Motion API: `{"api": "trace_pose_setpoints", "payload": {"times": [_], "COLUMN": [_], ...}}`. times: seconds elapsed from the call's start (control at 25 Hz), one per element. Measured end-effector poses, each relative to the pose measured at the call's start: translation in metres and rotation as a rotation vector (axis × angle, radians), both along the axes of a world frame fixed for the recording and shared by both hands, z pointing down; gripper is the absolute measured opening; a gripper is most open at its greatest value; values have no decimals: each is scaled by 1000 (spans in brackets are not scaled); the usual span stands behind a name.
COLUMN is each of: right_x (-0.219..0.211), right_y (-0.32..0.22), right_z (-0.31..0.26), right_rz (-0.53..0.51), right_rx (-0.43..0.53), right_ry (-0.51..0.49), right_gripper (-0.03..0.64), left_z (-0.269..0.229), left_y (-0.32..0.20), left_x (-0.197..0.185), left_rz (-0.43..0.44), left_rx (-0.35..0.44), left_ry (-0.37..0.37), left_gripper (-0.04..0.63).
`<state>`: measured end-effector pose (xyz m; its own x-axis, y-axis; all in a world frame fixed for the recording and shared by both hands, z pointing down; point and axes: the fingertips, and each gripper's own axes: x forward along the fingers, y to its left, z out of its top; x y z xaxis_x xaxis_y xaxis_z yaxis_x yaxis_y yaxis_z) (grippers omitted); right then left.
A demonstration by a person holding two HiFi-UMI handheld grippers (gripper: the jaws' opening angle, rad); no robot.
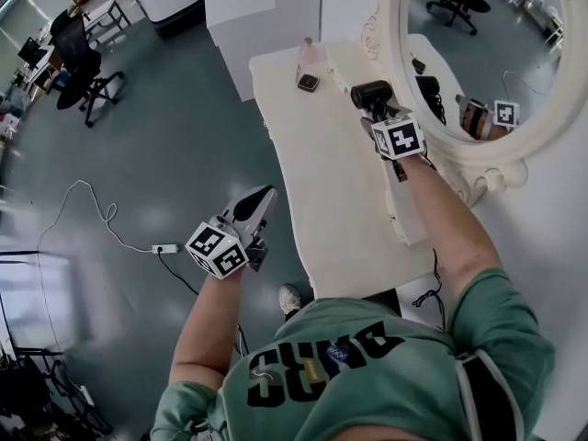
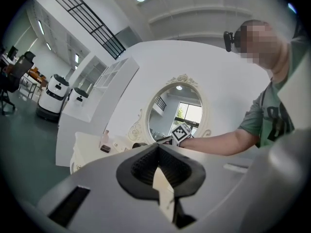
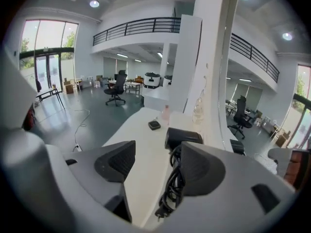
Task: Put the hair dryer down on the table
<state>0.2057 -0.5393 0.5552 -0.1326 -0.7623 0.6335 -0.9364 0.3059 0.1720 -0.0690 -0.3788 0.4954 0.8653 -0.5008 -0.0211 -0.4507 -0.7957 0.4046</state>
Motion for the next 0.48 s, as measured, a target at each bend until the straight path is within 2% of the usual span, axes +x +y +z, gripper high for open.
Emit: {"api": "trace_pose_setpoints", "payload": {"times": [0.24, 0.48], "right_x": [-47, -81], "right_y": [50, 109], "right_z": [-67, -121], "right_rz": [-129, -243], "right_rx": [92, 160], "right_ry": [-168, -332], "right_gripper": [263, 215], "left_z": [-45, -84], "left_y": [17, 41], "left_x": [-26, -47], "left_rz": [-62, -127], "left_rx": [88, 133], "left_ry": [-43, -60], "left_gripper": [-3, -3]}}
